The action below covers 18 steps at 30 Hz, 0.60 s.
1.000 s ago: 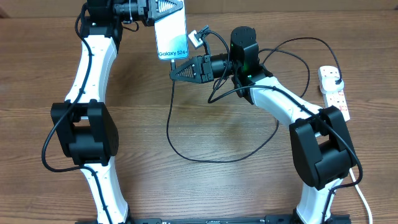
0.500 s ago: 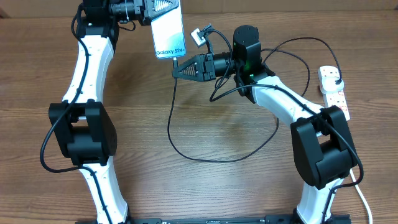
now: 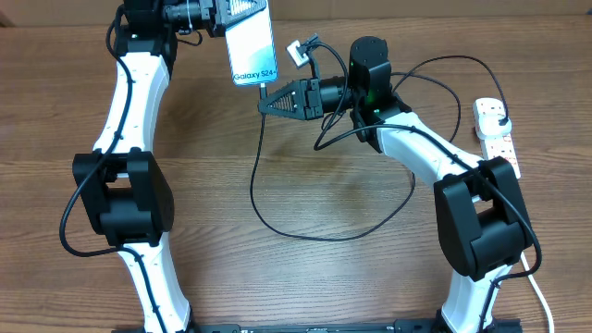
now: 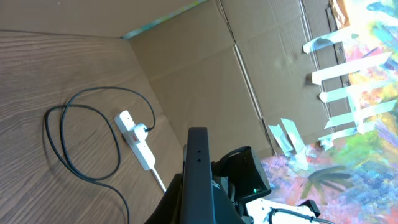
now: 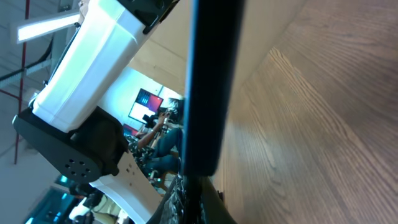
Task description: Plug charger to phone and switch on socket
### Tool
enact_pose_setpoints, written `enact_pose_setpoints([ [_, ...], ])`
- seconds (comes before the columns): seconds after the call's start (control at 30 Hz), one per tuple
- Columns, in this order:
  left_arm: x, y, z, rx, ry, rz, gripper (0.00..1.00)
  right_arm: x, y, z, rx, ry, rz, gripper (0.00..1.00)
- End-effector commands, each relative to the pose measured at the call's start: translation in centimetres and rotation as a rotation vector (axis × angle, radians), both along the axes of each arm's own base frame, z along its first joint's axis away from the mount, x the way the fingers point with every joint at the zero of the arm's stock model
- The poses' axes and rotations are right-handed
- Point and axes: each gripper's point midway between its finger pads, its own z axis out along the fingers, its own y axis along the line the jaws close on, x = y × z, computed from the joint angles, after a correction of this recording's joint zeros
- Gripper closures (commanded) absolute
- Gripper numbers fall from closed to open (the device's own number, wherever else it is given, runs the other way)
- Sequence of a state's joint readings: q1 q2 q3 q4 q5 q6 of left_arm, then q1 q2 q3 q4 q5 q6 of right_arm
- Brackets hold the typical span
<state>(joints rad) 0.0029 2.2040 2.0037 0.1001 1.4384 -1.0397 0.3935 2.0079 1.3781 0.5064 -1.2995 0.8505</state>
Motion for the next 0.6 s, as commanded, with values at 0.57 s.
enact_pose_setpoints([
  [0.57, -0.5, -2.0, 0.7, -0.002, 0.009, -0.02, 0.96, 0.0, -0.2, 0.9, 0.024, -0.102, 0.015, 0.96],
])
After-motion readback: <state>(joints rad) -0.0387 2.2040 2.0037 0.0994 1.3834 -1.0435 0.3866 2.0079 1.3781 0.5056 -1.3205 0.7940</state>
